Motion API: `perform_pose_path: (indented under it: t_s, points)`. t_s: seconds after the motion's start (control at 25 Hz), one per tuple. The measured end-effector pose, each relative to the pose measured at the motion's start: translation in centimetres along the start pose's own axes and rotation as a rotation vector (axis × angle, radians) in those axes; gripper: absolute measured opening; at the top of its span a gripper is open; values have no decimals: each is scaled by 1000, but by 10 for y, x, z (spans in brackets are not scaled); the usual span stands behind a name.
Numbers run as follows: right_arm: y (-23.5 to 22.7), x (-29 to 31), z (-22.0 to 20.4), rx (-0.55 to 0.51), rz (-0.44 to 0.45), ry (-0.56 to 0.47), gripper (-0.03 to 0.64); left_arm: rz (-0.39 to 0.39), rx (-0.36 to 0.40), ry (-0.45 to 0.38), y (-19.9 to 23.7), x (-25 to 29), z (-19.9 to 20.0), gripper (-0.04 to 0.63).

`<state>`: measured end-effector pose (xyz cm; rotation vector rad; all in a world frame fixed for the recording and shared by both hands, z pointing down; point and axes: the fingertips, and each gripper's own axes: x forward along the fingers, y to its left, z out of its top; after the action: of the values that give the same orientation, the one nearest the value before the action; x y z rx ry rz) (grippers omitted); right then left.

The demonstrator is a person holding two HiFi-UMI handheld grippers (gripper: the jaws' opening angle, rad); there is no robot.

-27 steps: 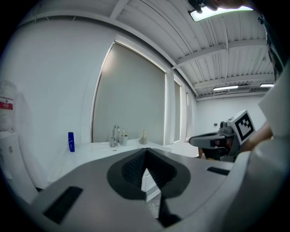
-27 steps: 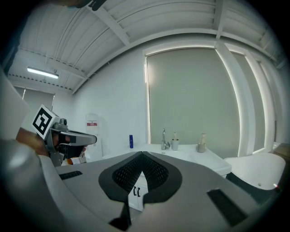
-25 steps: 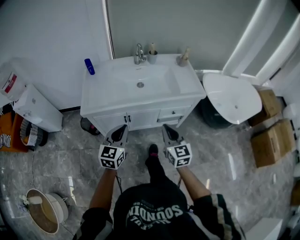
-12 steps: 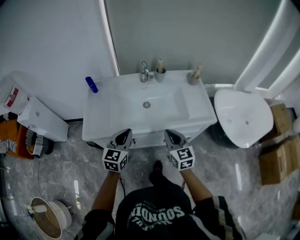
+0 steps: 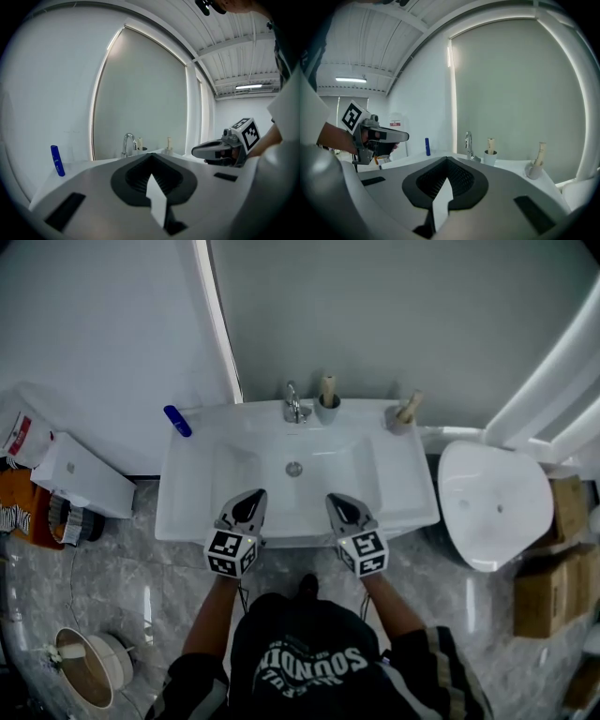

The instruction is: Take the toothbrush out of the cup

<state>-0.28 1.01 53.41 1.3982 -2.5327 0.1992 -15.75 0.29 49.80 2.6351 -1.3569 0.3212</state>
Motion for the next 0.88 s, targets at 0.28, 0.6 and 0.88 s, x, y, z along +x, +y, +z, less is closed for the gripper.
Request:
perform_pose_path:
  t_s: [0.28, 0.6, 0.88]
  points:
    - [-22, 40, 20, 23, 2, -37, -2, 12, -24, 4, 26, 28, 6, -2]
    - [-46, 76, 34, 39, -22, -75, -2, -14, -35, 7, 59, 68, 9, -2]
    - [-66, 101, 27, 52, -52, -47, -2, -46, -39, 24, 72, 99, 6, -2]
